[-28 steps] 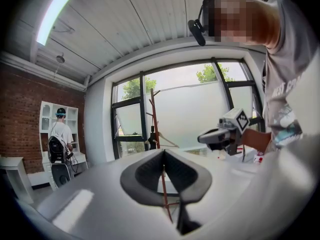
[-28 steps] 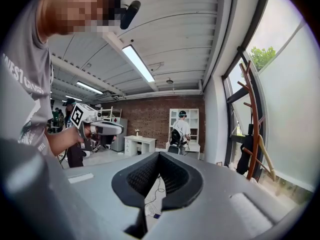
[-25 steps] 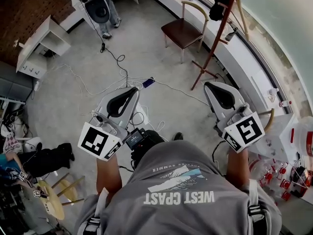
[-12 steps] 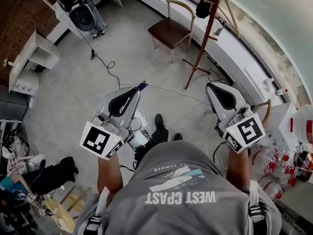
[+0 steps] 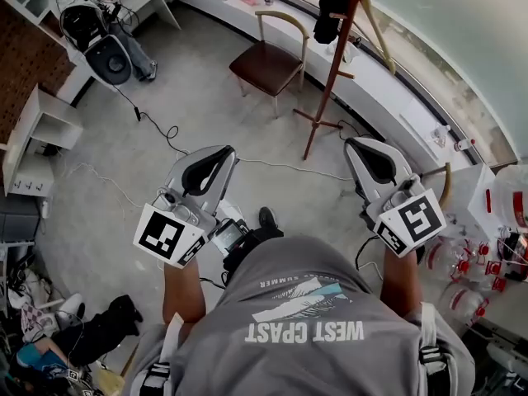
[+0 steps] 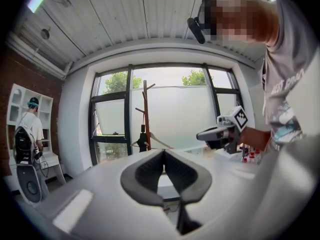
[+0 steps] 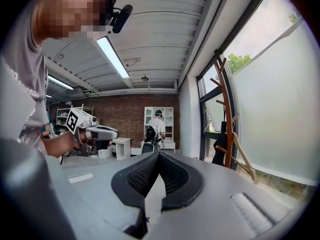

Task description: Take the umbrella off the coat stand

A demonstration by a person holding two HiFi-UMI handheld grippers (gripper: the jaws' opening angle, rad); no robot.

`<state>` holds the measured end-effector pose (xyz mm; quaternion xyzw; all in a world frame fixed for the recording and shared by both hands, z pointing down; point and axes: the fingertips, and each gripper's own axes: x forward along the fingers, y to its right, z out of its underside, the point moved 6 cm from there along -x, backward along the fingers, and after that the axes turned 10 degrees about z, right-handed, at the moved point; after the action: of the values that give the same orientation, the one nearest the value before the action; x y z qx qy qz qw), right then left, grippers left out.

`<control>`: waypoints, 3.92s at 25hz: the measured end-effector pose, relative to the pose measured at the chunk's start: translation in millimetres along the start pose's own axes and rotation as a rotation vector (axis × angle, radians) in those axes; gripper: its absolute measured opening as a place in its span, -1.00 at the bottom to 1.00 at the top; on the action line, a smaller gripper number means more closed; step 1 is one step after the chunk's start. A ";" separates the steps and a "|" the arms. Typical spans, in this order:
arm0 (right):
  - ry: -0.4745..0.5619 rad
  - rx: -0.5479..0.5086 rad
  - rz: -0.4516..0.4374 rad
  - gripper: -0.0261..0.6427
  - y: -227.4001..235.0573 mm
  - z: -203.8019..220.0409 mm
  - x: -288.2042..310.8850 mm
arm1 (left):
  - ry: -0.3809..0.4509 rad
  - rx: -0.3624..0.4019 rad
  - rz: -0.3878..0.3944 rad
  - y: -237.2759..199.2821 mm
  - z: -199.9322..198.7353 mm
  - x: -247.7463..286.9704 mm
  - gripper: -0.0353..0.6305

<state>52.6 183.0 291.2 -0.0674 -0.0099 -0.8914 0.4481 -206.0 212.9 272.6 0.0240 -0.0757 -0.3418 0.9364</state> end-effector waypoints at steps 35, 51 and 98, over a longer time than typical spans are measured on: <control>-0.015 -0.005 0.002 -0.92 103.3 -9.3 123.1 | 0.023 -0.029 0.056 -107.1 12.2 121.6 -0.89; 0.031 -0.024 -0.118 -0.92 204.4 -15.0 148.3 | 0.022 -0.026 -0.082 -98.9 -2.8 206.1 -0.89; -0.091 0.076 0.418 -0.92 233.6 -1.9 204.0 | 0.130 0.010 0.475 -273.4 -5.9 375.7 -0.88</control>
<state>119.0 -119.6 305.7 -0.0915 -0.0495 -0.7740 0.6246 -95.5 -238.2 287.4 0.0319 -0.0205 -0.1094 0.9933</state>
